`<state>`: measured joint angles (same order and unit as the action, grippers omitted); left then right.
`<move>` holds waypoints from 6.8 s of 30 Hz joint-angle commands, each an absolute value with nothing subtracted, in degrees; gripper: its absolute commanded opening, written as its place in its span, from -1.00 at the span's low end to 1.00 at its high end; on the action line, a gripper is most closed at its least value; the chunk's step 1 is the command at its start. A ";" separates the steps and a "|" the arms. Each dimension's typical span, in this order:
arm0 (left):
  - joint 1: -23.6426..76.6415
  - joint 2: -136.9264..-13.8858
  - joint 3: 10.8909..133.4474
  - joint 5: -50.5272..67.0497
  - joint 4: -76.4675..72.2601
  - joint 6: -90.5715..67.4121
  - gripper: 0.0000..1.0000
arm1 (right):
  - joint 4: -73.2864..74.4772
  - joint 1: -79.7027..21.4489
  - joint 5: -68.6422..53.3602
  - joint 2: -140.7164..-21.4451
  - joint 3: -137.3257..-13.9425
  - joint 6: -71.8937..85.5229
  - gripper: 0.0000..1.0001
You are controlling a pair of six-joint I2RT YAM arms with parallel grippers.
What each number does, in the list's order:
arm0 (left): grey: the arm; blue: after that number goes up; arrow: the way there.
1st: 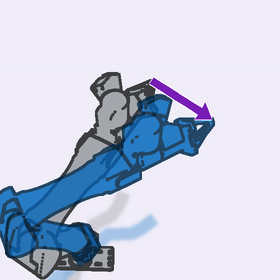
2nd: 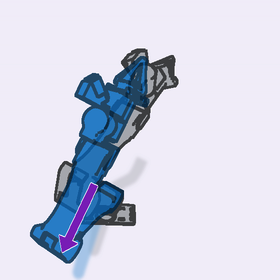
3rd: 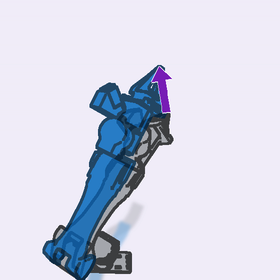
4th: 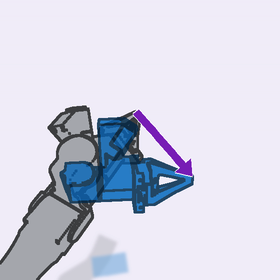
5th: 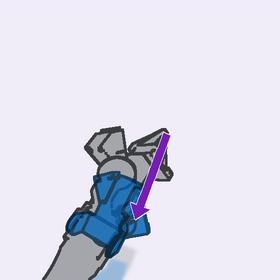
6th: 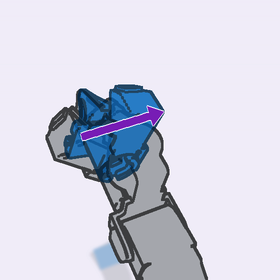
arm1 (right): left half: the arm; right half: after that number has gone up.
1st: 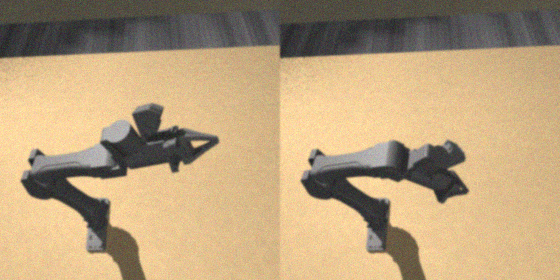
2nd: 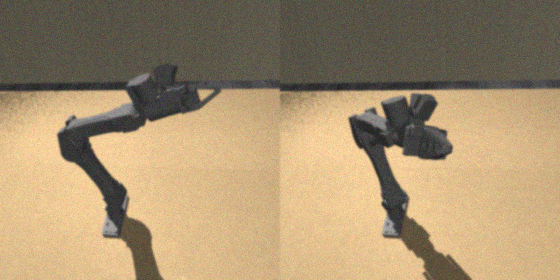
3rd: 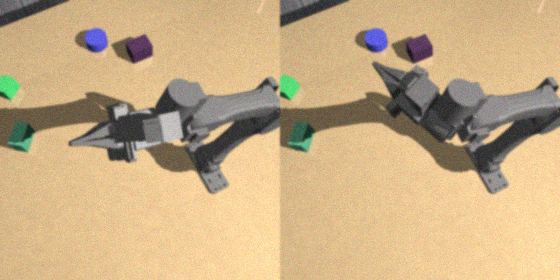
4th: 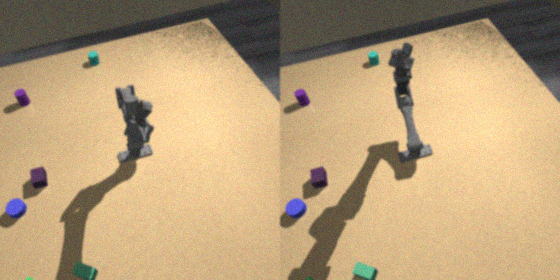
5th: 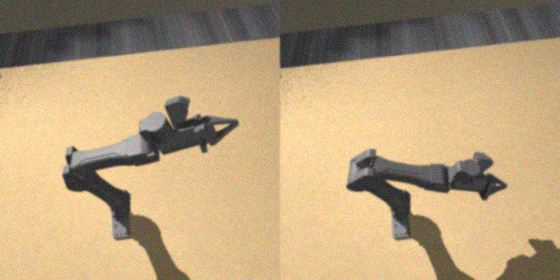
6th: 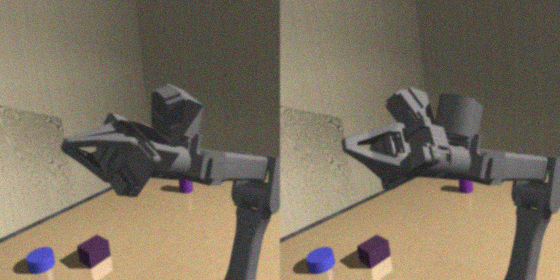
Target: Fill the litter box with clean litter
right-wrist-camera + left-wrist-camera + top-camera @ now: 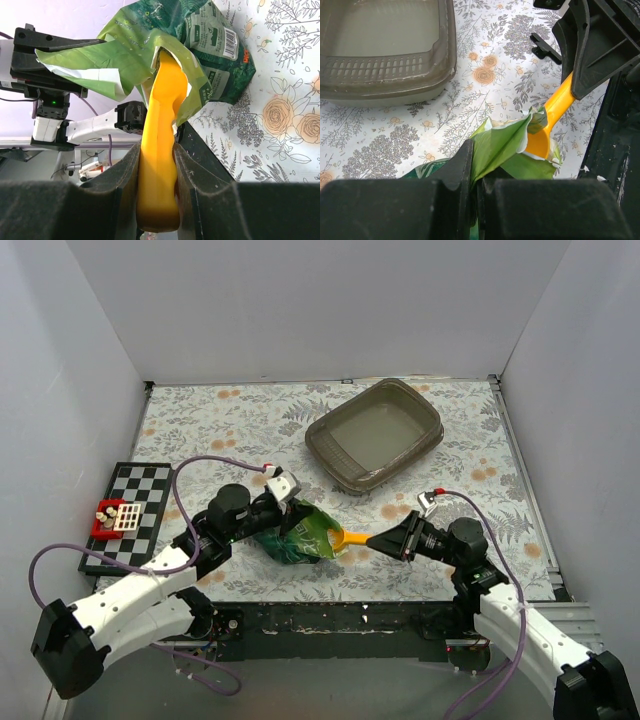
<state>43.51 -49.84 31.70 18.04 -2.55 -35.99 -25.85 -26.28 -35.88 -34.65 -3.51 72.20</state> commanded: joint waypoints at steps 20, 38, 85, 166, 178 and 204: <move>47.20 -45.44 26.37 17.49 -2.11 -38.23 -1.00 | 4.56 -25.05 -25.76 -15.74 -9.75 70.92 -0.97; 47.20 -40.70 24.61 14.94 -5.88 -38.93 -1.00 | 26.97 -25.05 -20.48 2.71 -15.73 75.06 -0.97; 47.20 -29.71 41.40 2.12 12.30 -40.52 -1.00 | 34.81 -25.05 -25.31 9.93 -28.21 79.01 -0.97; 47.11 -27.68 34.80 -4.57 10.29 -37.18 -1.00 | -14.44 -24.17 12.05 -53.33 -35.66 61.63 -0.97; 45.09 -31.46 37.18 7.72 2.03 -28.21 -1.00 | 16.69 -18.37 7.92 -73.02 -64.06 40.90 -0.97; 8.80 -66.96 57.46 78.89 1.36 -26.74 -1.00 | 49.82 -22.93 10.63 -91.50 -103.96 5.45 -0.97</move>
